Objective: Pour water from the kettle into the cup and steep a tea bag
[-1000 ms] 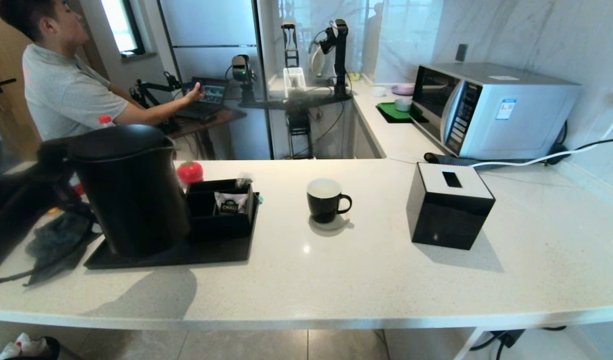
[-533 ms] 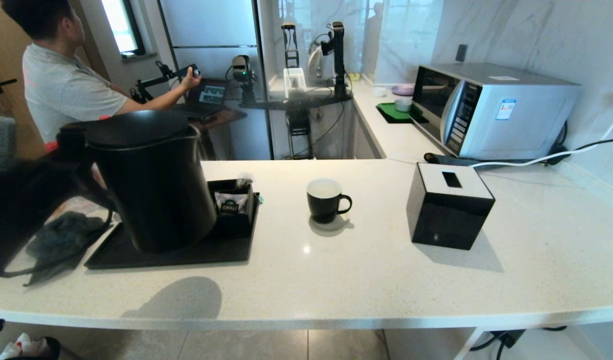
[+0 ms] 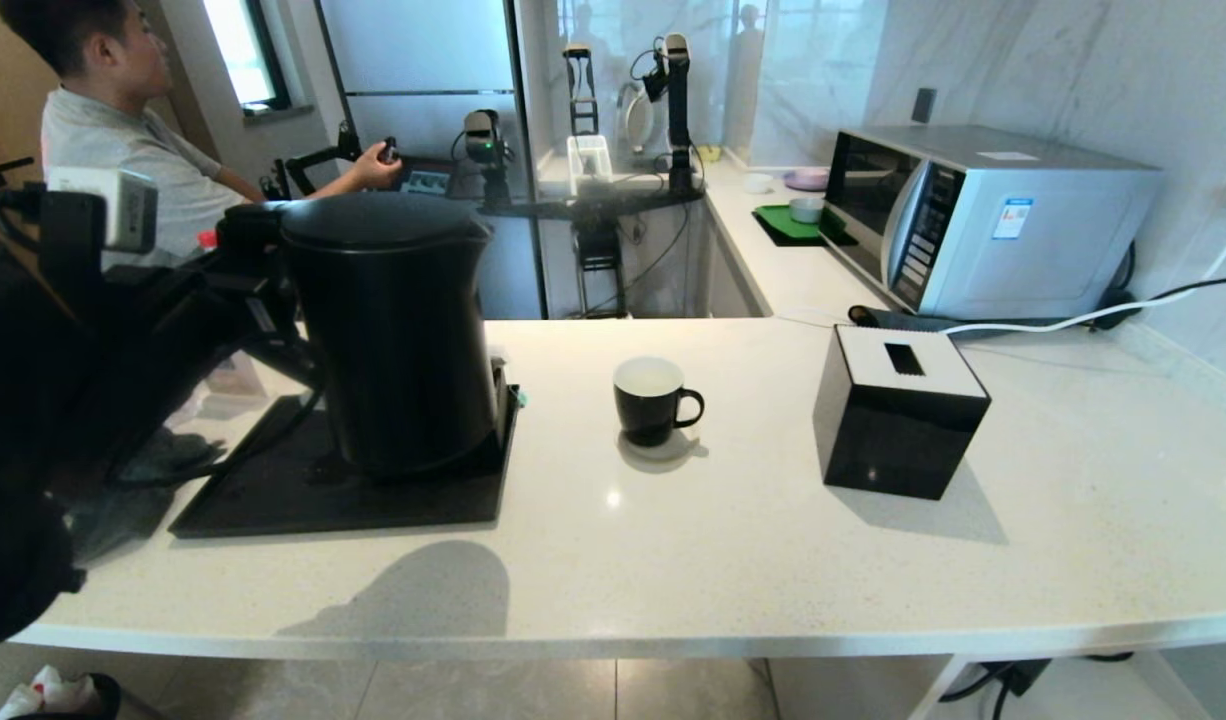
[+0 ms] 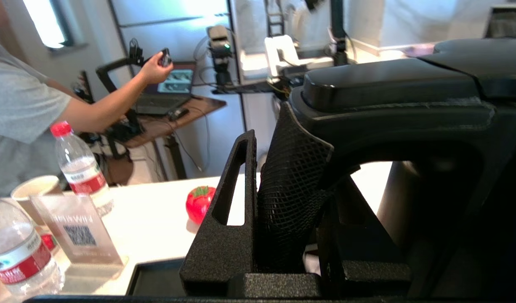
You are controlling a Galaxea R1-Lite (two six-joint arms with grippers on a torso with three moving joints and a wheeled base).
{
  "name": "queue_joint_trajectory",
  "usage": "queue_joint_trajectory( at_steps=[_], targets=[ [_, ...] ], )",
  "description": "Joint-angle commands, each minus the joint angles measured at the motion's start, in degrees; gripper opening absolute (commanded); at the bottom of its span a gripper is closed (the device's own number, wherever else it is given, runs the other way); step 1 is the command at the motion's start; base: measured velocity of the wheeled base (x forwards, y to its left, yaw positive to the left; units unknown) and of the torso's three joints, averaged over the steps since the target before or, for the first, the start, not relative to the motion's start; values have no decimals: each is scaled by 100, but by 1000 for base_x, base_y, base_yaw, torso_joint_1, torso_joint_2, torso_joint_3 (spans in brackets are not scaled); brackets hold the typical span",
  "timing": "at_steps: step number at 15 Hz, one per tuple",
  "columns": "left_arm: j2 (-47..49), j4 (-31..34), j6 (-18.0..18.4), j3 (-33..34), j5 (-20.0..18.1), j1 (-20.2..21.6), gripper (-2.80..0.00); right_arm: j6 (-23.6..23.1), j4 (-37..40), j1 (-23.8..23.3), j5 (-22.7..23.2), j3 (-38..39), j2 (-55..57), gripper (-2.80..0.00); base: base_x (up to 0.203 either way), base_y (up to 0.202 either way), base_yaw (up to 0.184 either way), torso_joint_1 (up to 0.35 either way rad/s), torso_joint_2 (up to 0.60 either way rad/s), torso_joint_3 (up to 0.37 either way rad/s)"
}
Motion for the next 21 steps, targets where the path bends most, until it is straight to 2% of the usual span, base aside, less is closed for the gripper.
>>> queue_joint_trajectory(
  at_steps=[1,4,10,21],
  targets=[
    [240,109,124,-279,228,-366,-280,-4,2,2,3,0,7,-280,0,0,0,0,0,0],
    [521,263,341,-693,779,-734,-280,-3,2,2,3,0,7,-280,0,0,0,0,0,0],
    [728,914,522,-1102,1499,-1167,-280,-4,2,2,3,0,7,-280,0,0,0,0,0,0],
    [753,2570,698,-1869,1585,-1310,-280,-4,2,2,3,0,7,-280,0,0,0,0,0,0]
  ],
)
